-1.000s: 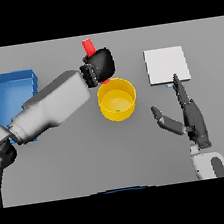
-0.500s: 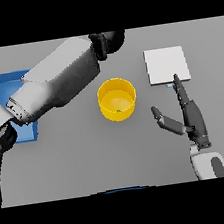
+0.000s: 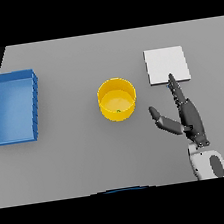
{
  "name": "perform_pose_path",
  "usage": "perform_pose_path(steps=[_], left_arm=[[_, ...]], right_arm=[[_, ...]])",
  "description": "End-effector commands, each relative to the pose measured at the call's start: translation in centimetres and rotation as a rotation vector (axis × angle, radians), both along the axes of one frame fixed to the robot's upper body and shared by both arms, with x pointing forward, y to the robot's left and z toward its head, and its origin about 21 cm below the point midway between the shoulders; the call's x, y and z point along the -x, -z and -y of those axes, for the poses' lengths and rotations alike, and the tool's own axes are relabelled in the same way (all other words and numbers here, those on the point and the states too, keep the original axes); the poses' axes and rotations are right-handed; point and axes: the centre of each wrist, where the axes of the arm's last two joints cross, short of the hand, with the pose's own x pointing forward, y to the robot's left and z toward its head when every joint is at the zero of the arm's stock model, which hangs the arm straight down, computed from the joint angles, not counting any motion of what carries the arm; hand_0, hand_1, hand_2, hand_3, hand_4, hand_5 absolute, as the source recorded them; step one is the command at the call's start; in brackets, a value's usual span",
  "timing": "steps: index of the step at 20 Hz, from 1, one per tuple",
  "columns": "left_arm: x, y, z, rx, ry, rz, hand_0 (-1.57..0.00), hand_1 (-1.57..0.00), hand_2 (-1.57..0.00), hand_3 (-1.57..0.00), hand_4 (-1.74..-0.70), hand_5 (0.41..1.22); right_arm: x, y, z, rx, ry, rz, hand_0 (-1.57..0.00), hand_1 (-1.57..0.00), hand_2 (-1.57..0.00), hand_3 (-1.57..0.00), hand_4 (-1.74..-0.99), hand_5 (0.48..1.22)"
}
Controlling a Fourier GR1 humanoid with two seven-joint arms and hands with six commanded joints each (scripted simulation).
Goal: Pick up the red beaker and tilt it to pour out 1 green nut into yellow bowl. Pick up the yellow bowl and place it on the metallic measuring scale.
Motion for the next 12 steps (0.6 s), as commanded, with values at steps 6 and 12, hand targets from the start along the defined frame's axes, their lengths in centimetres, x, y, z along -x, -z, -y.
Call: perform_pose_path(steps=[6, 12], left_arm=[[-0.9, 4.4, -13.2, 0.677, -0.225, -0.078, -1.57, -1.57, -1.57, -1.55, -1.74, 1.221], [0.0, 13.0, -18.9, 1.0, -0.549, -0.011, -1.57, -1.57, -1.57, -1.57, -1.74, 1.221]], right_arm=[[-0.6, 0.0, 0.2, 0.039, -0.005, -0.01, 0.0, 0.0, 0.0, 0.0, -1.127, 0.606], [-0.3, 0.2, 0.3, 0.047, -0.035, -0.014, 0.0, 0.0, 0.0, 0.0, -1.133, 0.64]])
